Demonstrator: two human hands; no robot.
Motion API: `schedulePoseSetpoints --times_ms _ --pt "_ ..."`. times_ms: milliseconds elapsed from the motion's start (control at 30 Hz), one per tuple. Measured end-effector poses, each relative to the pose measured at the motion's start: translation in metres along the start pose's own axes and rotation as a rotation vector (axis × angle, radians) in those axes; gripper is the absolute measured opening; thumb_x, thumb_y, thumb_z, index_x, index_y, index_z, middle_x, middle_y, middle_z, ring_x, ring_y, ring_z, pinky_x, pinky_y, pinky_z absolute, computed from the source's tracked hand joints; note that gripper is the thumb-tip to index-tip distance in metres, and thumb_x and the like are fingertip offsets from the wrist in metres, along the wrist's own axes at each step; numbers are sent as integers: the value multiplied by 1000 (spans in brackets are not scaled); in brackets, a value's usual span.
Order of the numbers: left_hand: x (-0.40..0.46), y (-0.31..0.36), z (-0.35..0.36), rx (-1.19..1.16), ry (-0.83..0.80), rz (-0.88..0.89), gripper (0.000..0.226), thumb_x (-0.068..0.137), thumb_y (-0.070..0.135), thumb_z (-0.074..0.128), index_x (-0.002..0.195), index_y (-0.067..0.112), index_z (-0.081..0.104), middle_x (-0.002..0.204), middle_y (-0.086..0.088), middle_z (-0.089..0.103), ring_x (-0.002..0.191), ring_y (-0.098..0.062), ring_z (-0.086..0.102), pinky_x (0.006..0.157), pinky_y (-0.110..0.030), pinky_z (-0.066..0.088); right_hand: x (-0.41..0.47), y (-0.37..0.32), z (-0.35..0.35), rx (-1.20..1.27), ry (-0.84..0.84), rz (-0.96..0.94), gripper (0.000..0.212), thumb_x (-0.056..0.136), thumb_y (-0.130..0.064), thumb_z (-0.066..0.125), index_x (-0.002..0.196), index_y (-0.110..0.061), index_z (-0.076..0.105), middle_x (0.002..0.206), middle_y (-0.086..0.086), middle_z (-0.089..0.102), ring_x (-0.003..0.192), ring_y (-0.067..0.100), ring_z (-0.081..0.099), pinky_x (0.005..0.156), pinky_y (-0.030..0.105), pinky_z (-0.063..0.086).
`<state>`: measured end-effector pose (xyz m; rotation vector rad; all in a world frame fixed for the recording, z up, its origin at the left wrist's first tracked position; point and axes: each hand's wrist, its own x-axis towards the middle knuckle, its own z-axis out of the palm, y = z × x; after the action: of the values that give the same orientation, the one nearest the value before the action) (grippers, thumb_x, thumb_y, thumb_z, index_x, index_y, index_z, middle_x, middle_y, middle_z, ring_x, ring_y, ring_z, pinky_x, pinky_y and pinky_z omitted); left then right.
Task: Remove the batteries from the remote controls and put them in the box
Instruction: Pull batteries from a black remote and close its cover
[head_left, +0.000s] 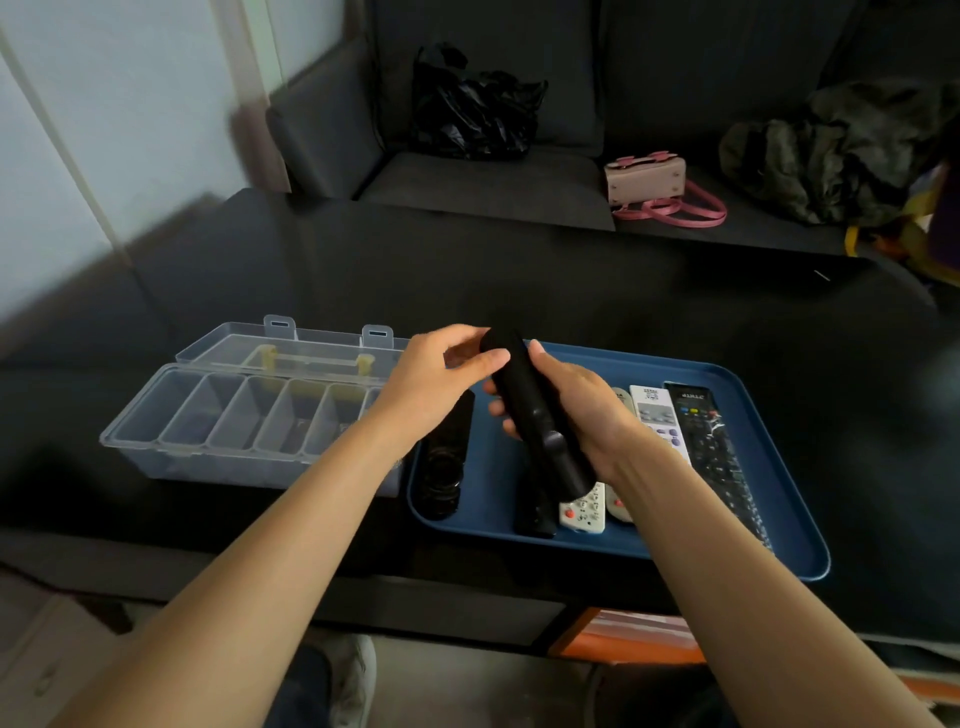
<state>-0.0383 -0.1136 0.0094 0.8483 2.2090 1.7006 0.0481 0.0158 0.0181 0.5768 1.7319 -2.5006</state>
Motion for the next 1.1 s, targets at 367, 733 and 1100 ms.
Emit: schedulePoseSetpoints --times_ms 367,733,1100 --pt "-1 -3 -6 -297 40 -160 17 85 11 64 99 21 65 95 1 67 96 -10 62 80 -20 48 -13 3 -6 -271 -167 73 20 101 -21 42 113 -11 54 97 17 71 83 28 68 78 42 55" --pt "-2 -1 -1 -330 129 -155 12 85 10 65 96 15 65 88 -3 65 88 -12 64 74 -18 55 -8 10 -2 -318 -122 -81 23 102 -27 39 105 -7 51 75 10 59 55 15 52 51 25 46" --pt "-1 -2 -5 -93 150 -105 23 84 13 66 102 26 65 105 1 65 97 -8 60 84 -22 50 -8 13 4 -350 -4 -42 28 100 -33 43 107 -9 56 78 13 67 57 17 58 58 32 55"
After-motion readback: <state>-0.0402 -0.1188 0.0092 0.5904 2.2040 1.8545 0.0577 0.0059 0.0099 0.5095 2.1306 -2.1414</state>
